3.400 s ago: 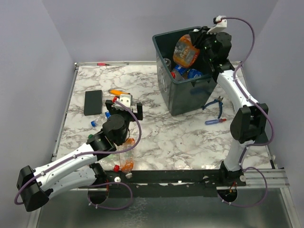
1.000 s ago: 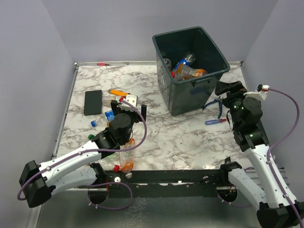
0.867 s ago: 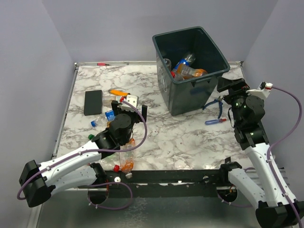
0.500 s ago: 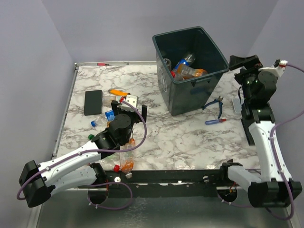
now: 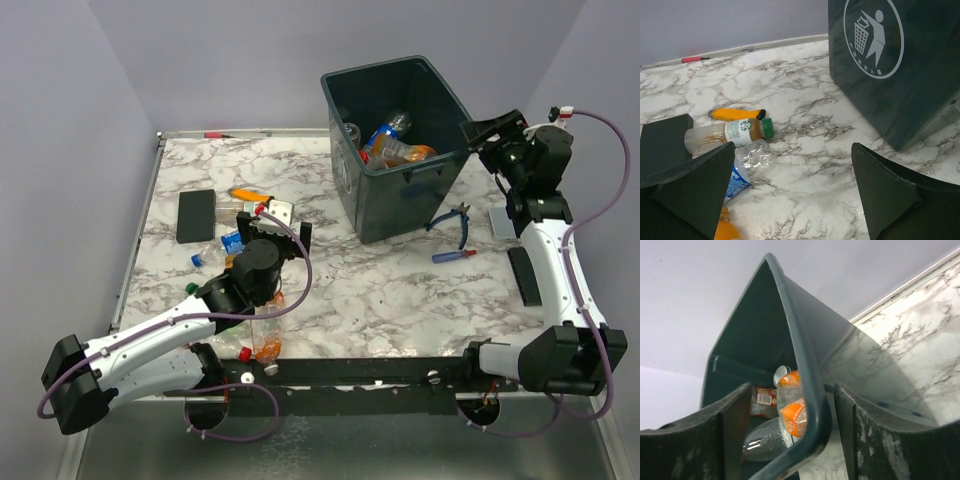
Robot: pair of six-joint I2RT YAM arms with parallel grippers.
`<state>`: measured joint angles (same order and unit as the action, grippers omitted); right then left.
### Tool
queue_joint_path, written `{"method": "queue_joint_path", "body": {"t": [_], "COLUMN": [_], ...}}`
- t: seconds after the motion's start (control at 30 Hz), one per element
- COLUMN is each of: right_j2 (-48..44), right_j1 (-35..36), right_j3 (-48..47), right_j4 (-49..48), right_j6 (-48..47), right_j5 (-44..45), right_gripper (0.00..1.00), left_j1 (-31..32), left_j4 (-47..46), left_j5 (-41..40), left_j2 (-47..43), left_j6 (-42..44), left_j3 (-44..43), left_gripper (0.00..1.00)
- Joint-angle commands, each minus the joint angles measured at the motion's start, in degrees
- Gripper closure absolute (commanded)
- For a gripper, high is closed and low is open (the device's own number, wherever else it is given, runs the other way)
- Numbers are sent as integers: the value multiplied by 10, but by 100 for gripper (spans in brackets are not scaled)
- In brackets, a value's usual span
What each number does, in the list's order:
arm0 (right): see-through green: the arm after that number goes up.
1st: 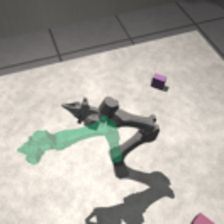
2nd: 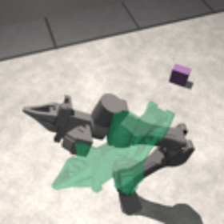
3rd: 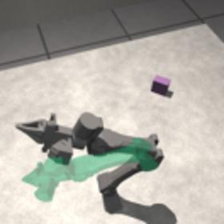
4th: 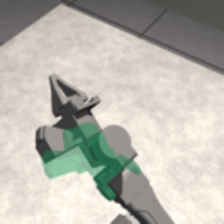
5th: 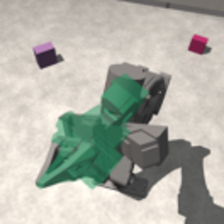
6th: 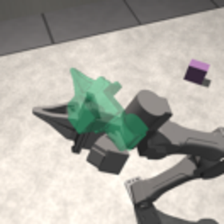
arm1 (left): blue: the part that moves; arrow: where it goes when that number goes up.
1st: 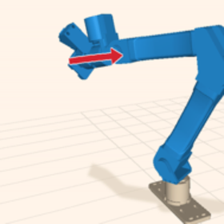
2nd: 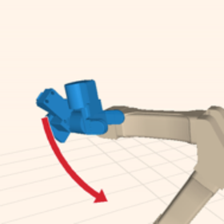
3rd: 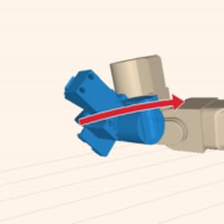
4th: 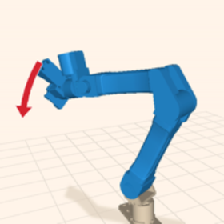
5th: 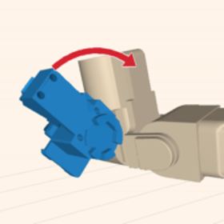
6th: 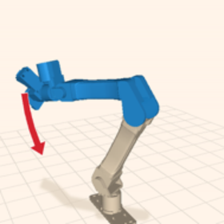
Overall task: Put the plastic bottles in the bin
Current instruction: Move the trash bin to the center of the board.
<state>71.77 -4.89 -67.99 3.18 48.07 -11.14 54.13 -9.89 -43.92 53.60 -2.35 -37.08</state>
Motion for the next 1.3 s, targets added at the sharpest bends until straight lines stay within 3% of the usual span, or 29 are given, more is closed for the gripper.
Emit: {"method": "queue_joint_path", "body": {"t": [0.0, 0.13, 0.37, 0.67, 1.1, 1.27], "right_j2": [27, 51, 79, 149, 183, 185], "right_j1": [-1, -1, 11, 96, 171, 167], "right_j3": [-28, -37, -50, -116, -97, -140], "right_j4": [10, 13, -3, -27, -117, -85], "right_j6": [9, 14, 32, 59, 144, 68], "right_j5": [-61, -84, -119, -101, -10, 47], "right_gripper": [42, 60, 76, 83, 100, 99], "left_j1": [3, 3, 3, 3, -3, -4], "left_j4": [7, 8, 8, 8, -1, 0], "left_j5": [5, 3, 6, -5, -22, -27], "left_j2": [9, 15, 27, 37, 69, 77], "left_j6": [4, 3, 2, 5, 12, 12], "left_j3": [-5, -5, -7, -9, -9, -11], "left_gripper": [1, 1, 1, 1, 1, 1]}}
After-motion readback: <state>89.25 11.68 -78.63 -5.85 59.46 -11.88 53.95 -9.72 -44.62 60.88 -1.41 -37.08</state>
